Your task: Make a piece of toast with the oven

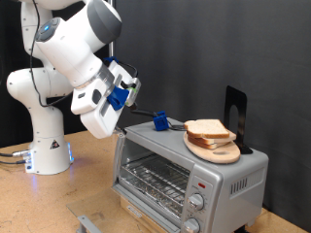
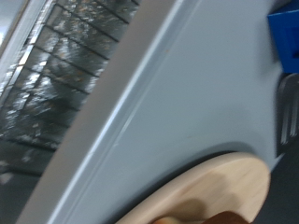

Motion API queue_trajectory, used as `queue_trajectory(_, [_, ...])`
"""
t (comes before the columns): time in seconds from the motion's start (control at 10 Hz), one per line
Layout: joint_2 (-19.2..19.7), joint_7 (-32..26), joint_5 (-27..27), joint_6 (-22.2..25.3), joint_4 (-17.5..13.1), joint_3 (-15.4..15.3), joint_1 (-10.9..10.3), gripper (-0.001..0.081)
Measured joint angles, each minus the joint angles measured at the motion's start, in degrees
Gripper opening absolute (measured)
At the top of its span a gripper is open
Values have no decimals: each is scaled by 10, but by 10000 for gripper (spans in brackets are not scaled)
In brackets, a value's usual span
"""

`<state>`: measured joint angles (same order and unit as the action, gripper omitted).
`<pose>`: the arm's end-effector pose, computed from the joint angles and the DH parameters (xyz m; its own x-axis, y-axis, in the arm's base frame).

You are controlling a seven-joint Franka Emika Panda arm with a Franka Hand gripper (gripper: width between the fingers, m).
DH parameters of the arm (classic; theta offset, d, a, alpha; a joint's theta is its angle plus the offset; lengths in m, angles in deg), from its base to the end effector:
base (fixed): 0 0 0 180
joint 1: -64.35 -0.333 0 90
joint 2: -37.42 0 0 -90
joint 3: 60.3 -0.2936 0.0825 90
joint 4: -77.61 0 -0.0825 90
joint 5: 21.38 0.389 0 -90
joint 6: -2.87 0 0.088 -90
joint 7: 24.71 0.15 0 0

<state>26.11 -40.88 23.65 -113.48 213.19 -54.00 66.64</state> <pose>0.4782 -0.0033 0.3495 0.9657 -0.2481 -0.0762 -0.2374 -0.7255 -0.6461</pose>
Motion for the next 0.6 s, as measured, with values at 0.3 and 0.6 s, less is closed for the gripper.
queue_trajectory(0.3, [12, -60, -56, 156, -59, -4, -8, 806])
queue_trajectory(0.6, [10, -98, -178, 215, -107, -40, -32, 806])
